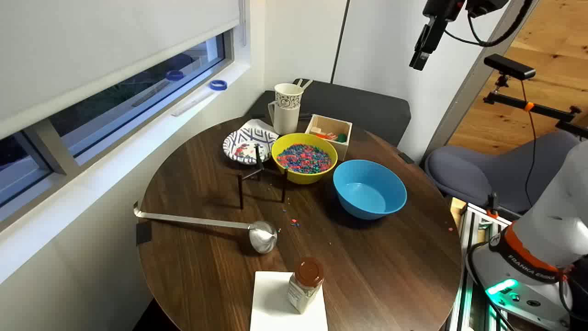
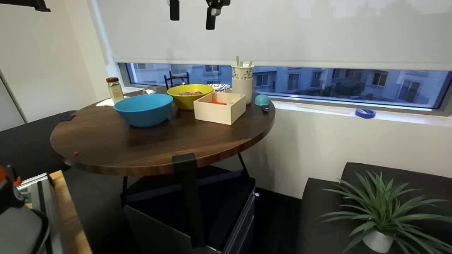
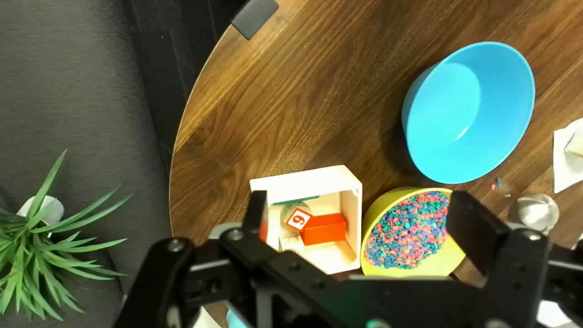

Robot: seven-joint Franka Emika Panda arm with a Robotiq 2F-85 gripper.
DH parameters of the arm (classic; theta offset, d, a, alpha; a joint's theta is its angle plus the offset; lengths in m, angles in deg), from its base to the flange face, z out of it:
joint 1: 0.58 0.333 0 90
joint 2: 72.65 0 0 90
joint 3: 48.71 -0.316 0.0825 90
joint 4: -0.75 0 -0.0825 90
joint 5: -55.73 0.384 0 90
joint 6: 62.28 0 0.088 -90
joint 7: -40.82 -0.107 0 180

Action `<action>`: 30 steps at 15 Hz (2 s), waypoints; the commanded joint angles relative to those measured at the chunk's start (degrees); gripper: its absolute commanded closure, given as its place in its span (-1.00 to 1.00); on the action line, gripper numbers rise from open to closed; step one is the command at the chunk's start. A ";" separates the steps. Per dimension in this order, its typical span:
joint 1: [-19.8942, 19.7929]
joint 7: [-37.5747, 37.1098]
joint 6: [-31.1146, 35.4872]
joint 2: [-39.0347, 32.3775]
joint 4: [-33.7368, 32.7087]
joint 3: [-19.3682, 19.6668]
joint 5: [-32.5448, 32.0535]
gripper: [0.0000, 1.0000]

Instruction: Pour the contents of the white plate into the yellow bowl and then put the white plate on the tripod stand

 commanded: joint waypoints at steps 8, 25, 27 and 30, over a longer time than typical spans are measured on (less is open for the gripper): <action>-2.19 0.69 -0.17 -0.38 -0.13 -1.78 0.75 -1.00; -0.96 -21.72 17.77 -27.14 -9.52 -14.63 34.70 -1.00; -0.82 -22.39 22.50 -29.91 -10.56 -16.50 33.73 -1.00; -1.22 -21.08 25.64 -33.96 -12.09 -18.74 34.24 -1.00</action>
